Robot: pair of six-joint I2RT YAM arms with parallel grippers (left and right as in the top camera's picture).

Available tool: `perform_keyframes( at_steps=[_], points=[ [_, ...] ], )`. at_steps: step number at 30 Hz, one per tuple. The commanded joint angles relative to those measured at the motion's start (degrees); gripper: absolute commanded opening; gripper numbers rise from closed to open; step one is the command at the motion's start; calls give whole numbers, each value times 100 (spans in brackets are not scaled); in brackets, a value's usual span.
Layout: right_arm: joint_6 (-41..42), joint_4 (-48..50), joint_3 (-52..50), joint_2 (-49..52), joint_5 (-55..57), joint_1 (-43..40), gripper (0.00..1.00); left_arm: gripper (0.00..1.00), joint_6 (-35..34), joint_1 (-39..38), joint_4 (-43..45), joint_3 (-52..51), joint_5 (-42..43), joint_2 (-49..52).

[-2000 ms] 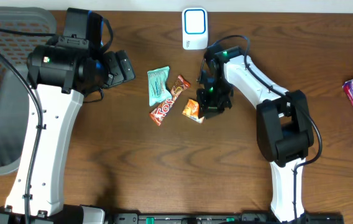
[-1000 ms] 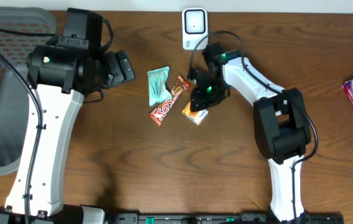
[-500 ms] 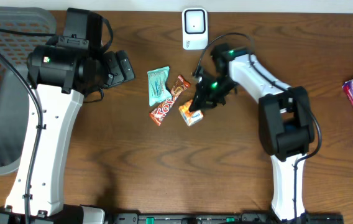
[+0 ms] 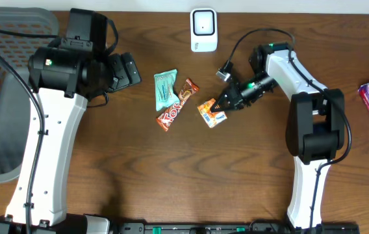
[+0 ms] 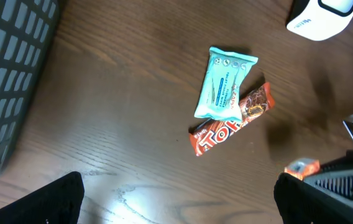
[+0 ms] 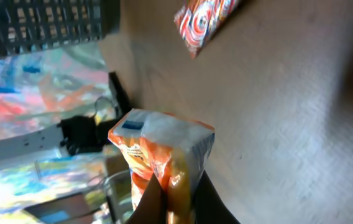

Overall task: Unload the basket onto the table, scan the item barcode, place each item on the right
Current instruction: 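Lift the orange pack and hold it over the scanner, then carry the orange pack right and drop it near the purple bag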

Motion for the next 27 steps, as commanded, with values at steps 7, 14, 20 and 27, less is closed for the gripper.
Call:
perform_keyframes(
  at_steps=[7,14,20,27],
  points=[
    [3864,1561,1425,-133,2728,153,1,98,35,20,-7,13,-92,42],
    [3832,2841,2745,-133,7145,815,1,98,35,20,-4,13,-92,42],
    [2302,4701,2712,352,8828,1488,1,98,35,20,-4,13,-92,42],
    [2155,5788,2712,1198,9685,1700,1,98,35,20,-4,13,-92,42]
  ],
)
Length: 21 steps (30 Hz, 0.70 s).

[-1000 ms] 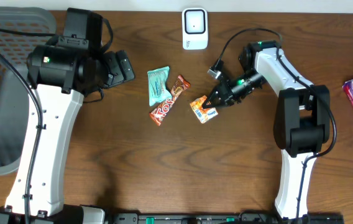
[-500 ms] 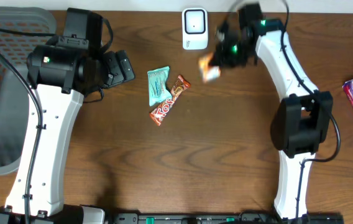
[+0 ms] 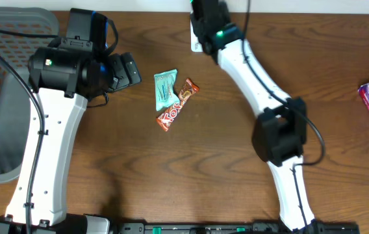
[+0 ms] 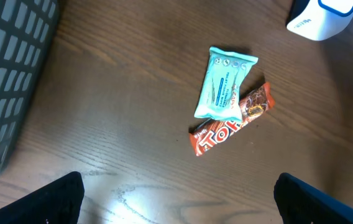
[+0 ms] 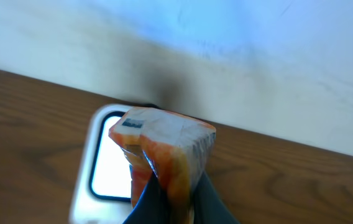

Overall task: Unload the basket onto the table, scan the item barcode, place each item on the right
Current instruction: 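Carry the orange pack right and drop it near the purple bag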

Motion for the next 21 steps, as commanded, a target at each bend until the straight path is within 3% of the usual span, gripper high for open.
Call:
perform_keyframes(
  at_steps=[1,9,15,21],
  points=[
    [-245,315,9,450,1008,-7,1,97,35,20,-4,13,-92,42],
    [732,-153,28,-120,1209,-417,1,98,35,20,-4,13,-92,42],
    [940,-1510,28,-796,1207,-1399,1,98,35,20,-4,13,-92,42],
    [1019,-3108,20,-863,1117,-2516,1,98,35,20,-4,13,-92,42]
  ],
)
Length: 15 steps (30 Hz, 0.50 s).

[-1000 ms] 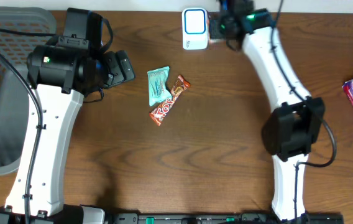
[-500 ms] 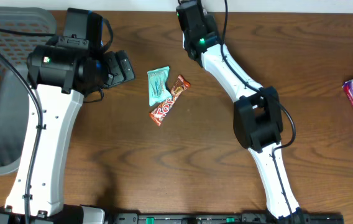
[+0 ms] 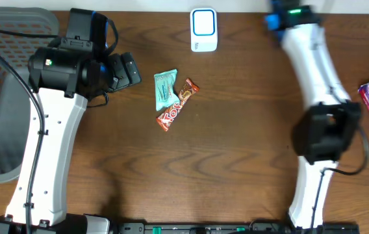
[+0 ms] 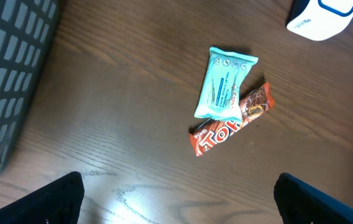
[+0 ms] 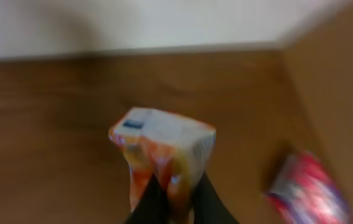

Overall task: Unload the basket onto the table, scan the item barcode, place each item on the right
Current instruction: 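Carry the orange pack right and drop it near the purple bag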

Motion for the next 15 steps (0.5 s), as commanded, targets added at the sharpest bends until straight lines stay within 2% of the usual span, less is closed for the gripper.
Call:
perform_keyframes(
  at_steps=[1,4,7,11,12,13,14,15],
  points=[
    [210,-636,24,42,57,-603,1,98,35,20,-4,13,-92,42],
    [520,-1128,20,190,-96,-1117,1,98,35,20,-4,13,-92,42],
    [514,-1504,20,372,-800,-1635,1,98,35,20,-4,13,-92,42],
    [516,-1665,20,568,-1084,-2063,1,98,35,20,-4,13,-92,42],
    [520,-1683,20,616,-1099,-2197,16,98,35,20,-4,13,-92,42],
    [535,-1707,20,669,-1126,-2293,38,98,35,20,-4,13,-92,42],
    [533,-1770,17,686,-1204,-2409,66,98,35,20,-4,13,-92,42],
    [533,-1818,17,717,-1290,-2483,82,98,35,20,-4,13,-92,42]
  ],
)
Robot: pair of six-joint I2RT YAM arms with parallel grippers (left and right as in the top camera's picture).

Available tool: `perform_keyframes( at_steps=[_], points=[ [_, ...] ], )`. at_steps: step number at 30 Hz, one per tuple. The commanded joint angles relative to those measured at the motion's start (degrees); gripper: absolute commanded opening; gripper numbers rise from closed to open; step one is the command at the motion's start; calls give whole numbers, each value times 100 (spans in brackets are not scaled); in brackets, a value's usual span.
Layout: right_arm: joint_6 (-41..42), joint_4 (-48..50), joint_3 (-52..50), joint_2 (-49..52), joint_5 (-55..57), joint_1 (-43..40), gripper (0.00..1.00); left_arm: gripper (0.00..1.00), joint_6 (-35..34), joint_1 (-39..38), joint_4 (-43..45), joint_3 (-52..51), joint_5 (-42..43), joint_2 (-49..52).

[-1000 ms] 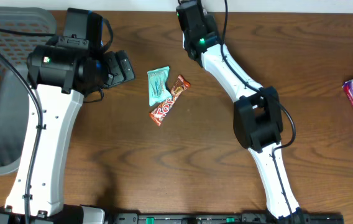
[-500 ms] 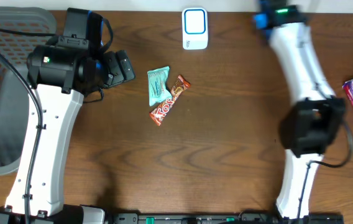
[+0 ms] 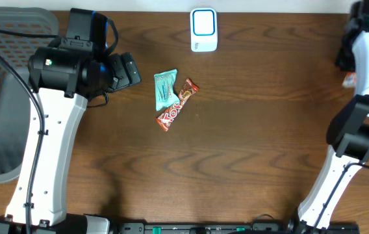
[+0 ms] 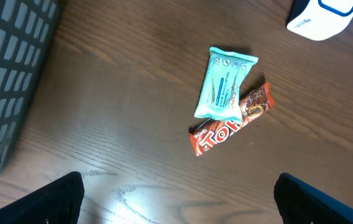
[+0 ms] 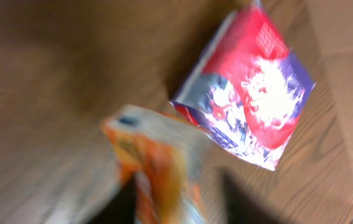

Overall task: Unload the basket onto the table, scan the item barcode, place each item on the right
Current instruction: 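Carry the orange pack right and drop it near the purple bag, then move the right gripper toward the red chocolate bar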

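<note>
The white barcode scanner (image 3: 203, 29) stands at the table's back edge, its corner also in the left wrist view (image 4: 322, 15). In the right wrist view a blurred orange snack packet (image 5: 158, 165) sits between the dark, spread fingers of my right gripper (image 5: 186, 205), low over the wood beside a red and purple packet (image 5: 251, 93). Overhead, the orange packet (image 3: 348, 79) shows as a small patch by the right arm at the far right edge. My left gripper (image 4: 179, 199) is open and empty above the table's left part.
A teal packet (image 4: 223, 84) and a brown Toro bar (image 4: 229, 127) lie touching at the table's middle left. A dark mesh basket (image 3: 2, 97) stands at the far left. The right arm (image 3: 366, 58) covers the far right of the table.
My right gripper has gone from the back right of the table to its far right edge, low beside the red and purple packet. Its fingers now stand apart, and the orange packet is blurred between them.
My right gripper was shut on the orange packet at the table's middle. Then it held the packet in front of the scanner. Then it held it over the back right, and now it is open by the red and purple packet. The left arm stayed still.
</note>
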Motion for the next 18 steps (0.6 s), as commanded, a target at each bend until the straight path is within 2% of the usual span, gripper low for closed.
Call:
perform_keyframes(
  at_steps=[1,2,3,8,9,15,18],
  points=[
    [96,-140,-2,116,-481,-306,94,98,35,20,-4,13,-92,42],
    [96,-179,-2,116,-719,-367,99,98,35,20,-4,13,-92,42],
    [94,-197,-2,116,-922,-396,99,98,35,20,-4,13,-92,42],
    [-195,-223,-2,116,-3585,-420,99,98,35,20,-4,13,-92,42],
    [-319,-223,-2,116,-4715,-356,99,98,35,20,-4,13,-92,42],
    [-358,-577,-2,122,-7088,188,99,98,35,20,-4,13,-92,42],
    [-625,-809,-7,122,-7180,638,99,98,35,20,-4,13,-92,42]
  ],
)
